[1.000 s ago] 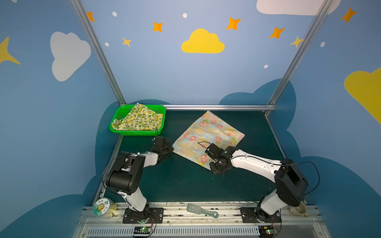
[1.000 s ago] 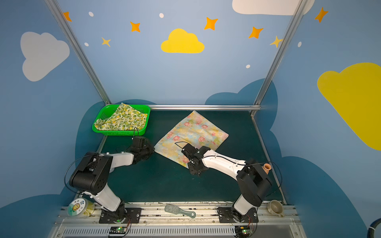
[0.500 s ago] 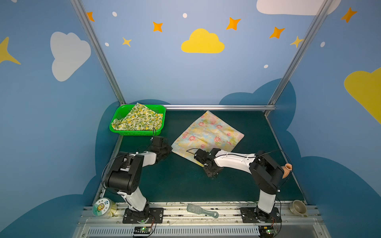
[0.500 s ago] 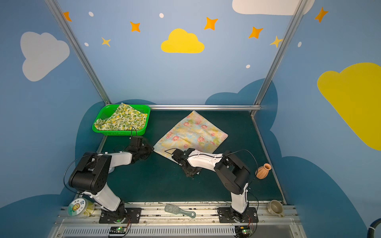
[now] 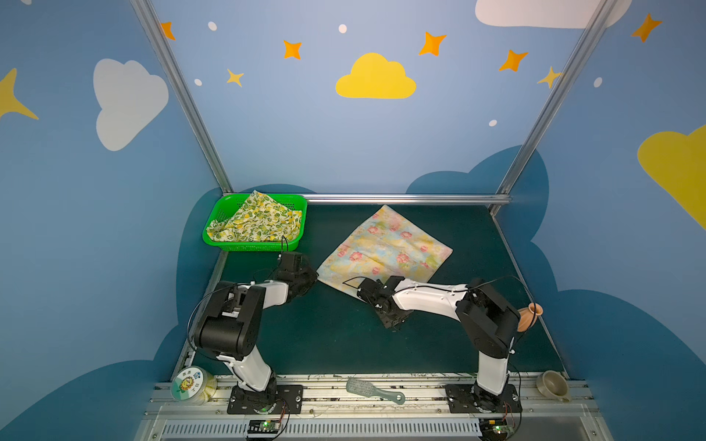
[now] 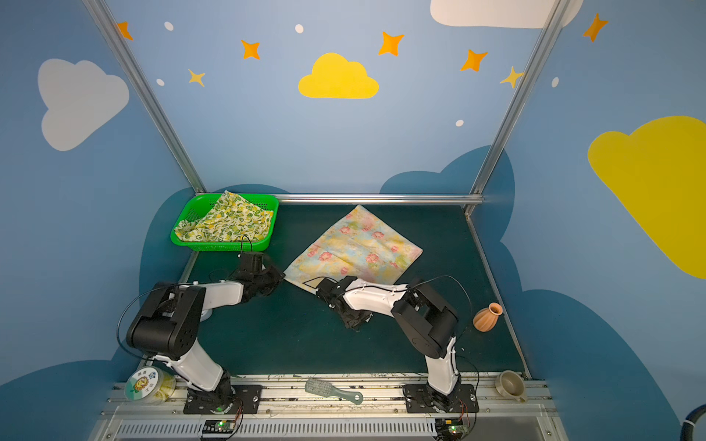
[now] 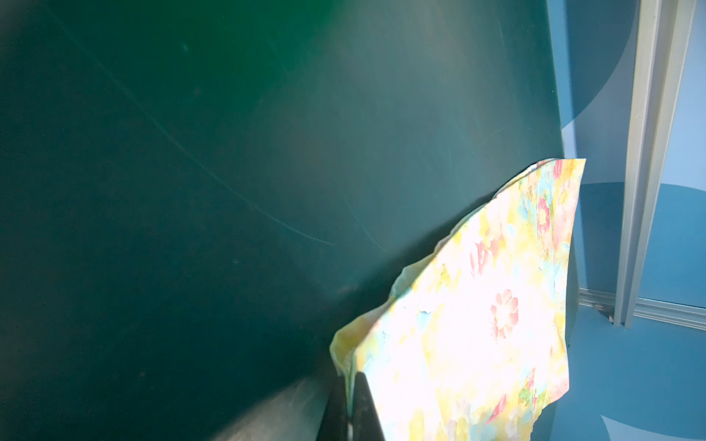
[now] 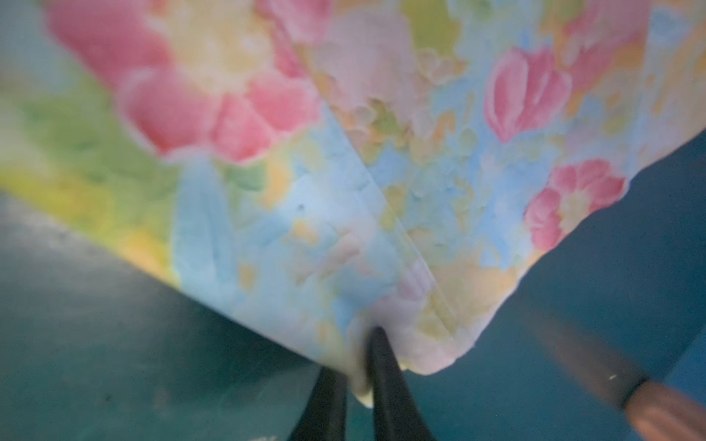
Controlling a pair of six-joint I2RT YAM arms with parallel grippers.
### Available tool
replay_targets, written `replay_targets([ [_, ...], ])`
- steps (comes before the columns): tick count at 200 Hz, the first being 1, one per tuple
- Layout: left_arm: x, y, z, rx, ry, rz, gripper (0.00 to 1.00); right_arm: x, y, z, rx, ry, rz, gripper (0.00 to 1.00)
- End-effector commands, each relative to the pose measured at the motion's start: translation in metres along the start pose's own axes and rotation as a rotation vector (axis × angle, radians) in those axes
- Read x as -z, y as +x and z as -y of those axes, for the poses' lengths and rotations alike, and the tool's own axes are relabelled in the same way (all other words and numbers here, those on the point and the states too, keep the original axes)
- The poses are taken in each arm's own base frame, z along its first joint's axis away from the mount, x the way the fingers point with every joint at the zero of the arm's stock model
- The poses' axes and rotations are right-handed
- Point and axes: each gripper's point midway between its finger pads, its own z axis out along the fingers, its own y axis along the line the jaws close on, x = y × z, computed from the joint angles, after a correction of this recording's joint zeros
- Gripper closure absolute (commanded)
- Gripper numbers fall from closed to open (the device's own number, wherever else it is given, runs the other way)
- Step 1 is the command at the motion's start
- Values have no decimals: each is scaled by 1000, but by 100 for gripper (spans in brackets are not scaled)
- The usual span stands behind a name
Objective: Fold and stack skirts
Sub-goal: Fold the skirt at the center of the table.
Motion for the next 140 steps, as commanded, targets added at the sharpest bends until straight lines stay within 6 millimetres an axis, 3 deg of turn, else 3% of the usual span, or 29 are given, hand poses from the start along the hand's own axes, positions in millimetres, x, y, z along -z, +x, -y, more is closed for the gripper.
replay_targets([
  [1,1,-6,1,-12,-6,3,96,-7,8,-2,20,12,-46,100],
  [39,4,-14,8,-32,-5,13,96,11,12,-22,68,-48,-40,100],
  [77,2,-20,15,-50,-6,10,96,41,15,-63,110,-158,-21,100],
  [109,-1,-20,17,-54,-1,0,96,55,13,-91,108,-245,-7,100],
  [128,-1,-19,17,-55,1,-4,96,57,11,-93,92,-253,0,82],
  [140,-1,-19,18,-60,3,-6,96,57,10,-91,93,-245,6,76],
])
